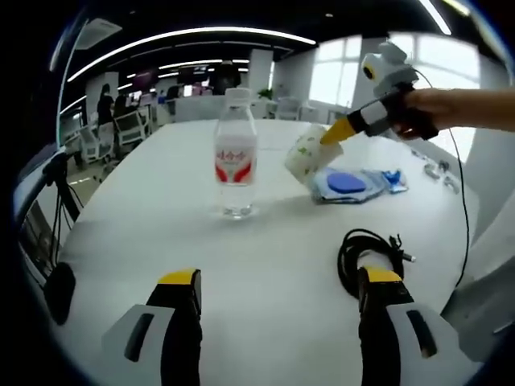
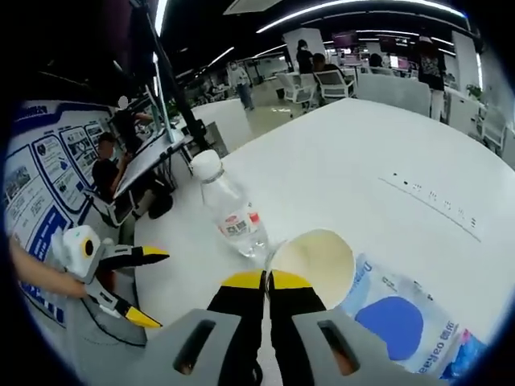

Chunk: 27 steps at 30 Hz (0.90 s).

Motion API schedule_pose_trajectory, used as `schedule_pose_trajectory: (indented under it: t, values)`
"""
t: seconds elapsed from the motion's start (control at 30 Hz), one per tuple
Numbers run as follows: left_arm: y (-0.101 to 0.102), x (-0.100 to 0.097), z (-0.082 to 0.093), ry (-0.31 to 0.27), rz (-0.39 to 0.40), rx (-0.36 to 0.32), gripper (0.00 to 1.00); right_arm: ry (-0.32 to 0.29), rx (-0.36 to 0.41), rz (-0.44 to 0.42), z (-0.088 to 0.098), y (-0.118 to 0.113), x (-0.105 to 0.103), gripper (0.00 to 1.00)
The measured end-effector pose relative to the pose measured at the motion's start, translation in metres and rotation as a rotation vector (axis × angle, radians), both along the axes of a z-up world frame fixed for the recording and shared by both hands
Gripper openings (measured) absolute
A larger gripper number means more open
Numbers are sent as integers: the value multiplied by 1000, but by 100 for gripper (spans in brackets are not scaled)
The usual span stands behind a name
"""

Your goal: Arrange the tabletop items into an orderly group along one side of the table until the central work area is clear of visible clutter.

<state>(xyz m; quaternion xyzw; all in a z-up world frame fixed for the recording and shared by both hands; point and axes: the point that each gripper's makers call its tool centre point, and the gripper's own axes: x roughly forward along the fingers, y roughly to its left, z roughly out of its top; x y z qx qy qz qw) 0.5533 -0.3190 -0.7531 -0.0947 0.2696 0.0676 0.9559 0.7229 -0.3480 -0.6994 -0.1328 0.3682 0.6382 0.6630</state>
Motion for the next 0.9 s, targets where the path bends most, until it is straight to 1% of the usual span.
schedule_pose_trajectory:
  t: [0.2, 0.27, 0.3, 0.33, 0.37, 0.4, 0.47, 0.53, 0.63, 0.7, 0.73, 0.83, 0.9]
  values:
    - [2, 2, 0, 1, 3, -3, 78, 8, -25, 24, -2, 4, -1, 0]
    - [3, 2, -1, 1, 4, -9, 78, 8, -47, 41, -5, 5, -3, 0]
    - [3, 2, -1, -3, 6, -14, 78, -1, -74, 58, -9, 5, -4, 0]
    - [3, 1, -1, -10, 11, -23, 78, -5, -79, 62, -10, 5, -4, 0]
    - [4, 1, -1, -22, 25, -46, 78, -20, -92, 80, -13, 7, -3, 0]
    - [5, 0, 0, -27, 33, -51, 79, -24, -97, 84, -14, 8, -4, 0]
    - [5, -2, -2, -19, 33, -46, 78, -24, -112, 91, -15, 10, -4, 0]
    - [4, -5, -3, -13, 25, -39, 78, -37, -127, 105, -16, 13, -4, 0]
    - [7, -10, -6, -10, 37, -55, 78, -58, -150, 135, -18, 17, -5, 0]
    - [7, -13, -8, -5, 42, -58, 77, -71, -177, 166, -24, 17, -7, 0]
    - [7, -14, -9, -4, 43, -58, 77, -72, -196, 166, -28, 17, -6, 0]
    - [8, -17, -10, -2, 51, -65, 77, -70, -210, 179, -31, 19, -8, 0]
    - [9, -16, -8, -9, 60, -71, 76, -84, -226, 197, -32, 19, -9, 0]
